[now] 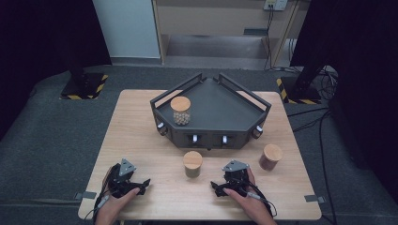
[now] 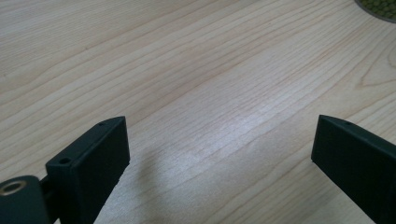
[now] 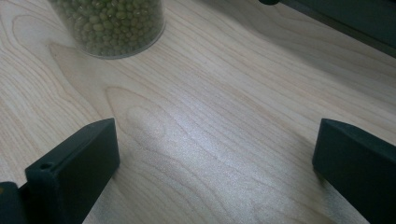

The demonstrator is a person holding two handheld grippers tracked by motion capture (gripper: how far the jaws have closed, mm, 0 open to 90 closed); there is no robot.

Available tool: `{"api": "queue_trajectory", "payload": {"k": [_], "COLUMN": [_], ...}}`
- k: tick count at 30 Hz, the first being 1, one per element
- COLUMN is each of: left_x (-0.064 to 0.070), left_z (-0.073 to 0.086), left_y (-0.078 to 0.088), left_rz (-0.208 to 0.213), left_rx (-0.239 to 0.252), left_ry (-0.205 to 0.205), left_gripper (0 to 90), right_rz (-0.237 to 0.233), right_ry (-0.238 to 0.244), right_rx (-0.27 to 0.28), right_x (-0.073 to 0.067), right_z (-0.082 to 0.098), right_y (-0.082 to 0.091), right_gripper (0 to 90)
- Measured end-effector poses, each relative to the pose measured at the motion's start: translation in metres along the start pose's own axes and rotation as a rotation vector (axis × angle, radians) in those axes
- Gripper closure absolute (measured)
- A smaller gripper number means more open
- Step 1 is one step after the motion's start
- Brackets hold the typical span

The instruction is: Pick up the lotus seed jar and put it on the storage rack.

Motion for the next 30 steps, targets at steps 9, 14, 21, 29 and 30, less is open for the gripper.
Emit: {"api": "queue_trajectory", "payload": {"k": [9,14,21,29,30], "left_x": [-0.0014,-0.0048,-0.0067,-0.0064,-0.0061], "left_z": [0.005,0.0082,0.0089,0.0092,0.0092], "left_y": [-0.0037,-0.0059,-0.0058,-0.0057,-0.0057], "left_rz": [-0.001,0.008,0.017,0.015,0.014], "left_rx": [-0.004,0.004,0.006,0.006,0.006], "left_ry": [0.0,0.005,0.016,0.018,0.019], "left_gripper": [3.0,2.3,1.7,1.5,1.5], "right_rz": [0.0,0.0,0.0,0.0,0.0], "right_ry": [-0.001,-0.001,-0.001,-0.001,-0.001], "right_rx": [0.0,0.0,0.0,0.0,0.0], "right_x": [0.0,0.0,-0.0001,-0.0002,-0.0001], "right_z": [0.0,0.0,0.0,0.0003,0.0003], "right_y": [0.0,0.0,0.0,0.0004,0.0004], "right_gripper": [0.8,0.8,0.8,0.8,0.8]}}
Point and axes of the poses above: each handheld gripper's, and its own axes: y roughly backward along the jaws, z roughly out of its underside, x roughly to its right, the point moved 9 cm from there along -y, roughly forward along the jaws, and after that the axes turned 14 degrees about z, right-handed, at the moved point
